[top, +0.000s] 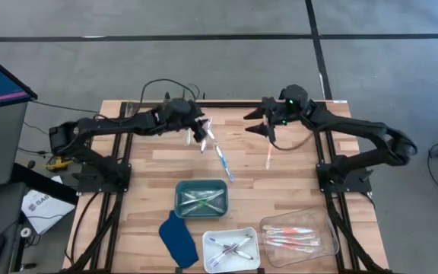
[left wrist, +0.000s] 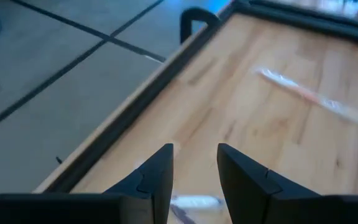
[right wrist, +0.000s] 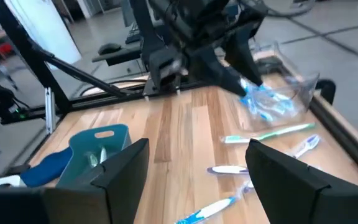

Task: Pick & Place Toothbrushes
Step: Put the purple toothbrush into the white bin

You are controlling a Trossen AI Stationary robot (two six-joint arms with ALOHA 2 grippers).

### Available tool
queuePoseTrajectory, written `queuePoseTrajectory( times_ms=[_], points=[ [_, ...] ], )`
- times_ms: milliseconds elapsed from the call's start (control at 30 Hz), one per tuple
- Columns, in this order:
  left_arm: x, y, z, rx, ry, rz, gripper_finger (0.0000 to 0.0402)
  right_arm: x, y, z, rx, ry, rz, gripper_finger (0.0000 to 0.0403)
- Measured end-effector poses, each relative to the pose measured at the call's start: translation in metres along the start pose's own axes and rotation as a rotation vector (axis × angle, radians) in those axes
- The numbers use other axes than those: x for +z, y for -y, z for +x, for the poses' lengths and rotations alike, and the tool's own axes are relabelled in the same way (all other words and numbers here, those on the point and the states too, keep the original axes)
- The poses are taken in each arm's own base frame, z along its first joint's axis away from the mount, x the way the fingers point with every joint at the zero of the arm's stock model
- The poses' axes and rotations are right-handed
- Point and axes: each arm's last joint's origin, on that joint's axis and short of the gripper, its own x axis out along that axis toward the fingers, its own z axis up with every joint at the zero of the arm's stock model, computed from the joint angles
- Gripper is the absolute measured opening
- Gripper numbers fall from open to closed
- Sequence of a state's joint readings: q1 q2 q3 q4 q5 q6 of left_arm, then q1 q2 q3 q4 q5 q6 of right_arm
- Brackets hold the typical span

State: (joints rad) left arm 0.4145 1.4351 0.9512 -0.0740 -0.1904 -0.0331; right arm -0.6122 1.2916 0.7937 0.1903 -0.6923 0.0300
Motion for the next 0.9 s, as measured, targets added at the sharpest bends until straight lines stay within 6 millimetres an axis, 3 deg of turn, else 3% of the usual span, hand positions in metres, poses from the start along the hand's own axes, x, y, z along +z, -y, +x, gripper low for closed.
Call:
queuePoseTrajectory(
  times_ms=[233, 433, 567, 700, 900],
  points=[
    [-0.01, -0.044, 0.023, -0.013, -0.062, -0.049, 0.0117, -0.012, 0.043, 0.009, 0.081, -0.002, 0.112, 0.026],
    [-0.037, -0.062, 0.054, -0.15, -0.186, -0.018, 0.0117, -0.012, 0.055, 0.02, 0.126, -0.016, 0.126, 0.026],
    [-0.051, -0.055, 0.066, -0.226, -0.237, 0.122, 0.0117, -0.011, 0.055, 0.025, 0.156, -0.021, 0.124, 0.026],
    [-0.05, -0.037, 0.067, -0.272, -0.22, 0.274, 0.0117, -0.01, 0.055, 0.025, 0.16, -0.018, 0.106, 0.026],
    [-0.033, -0.009, 0.046, -0.196, -0.156, 0.373, 0.0117, -0.008, 0.051, 0.029, 0.126, -0.005, 0.081, 0.026]
  ],
)
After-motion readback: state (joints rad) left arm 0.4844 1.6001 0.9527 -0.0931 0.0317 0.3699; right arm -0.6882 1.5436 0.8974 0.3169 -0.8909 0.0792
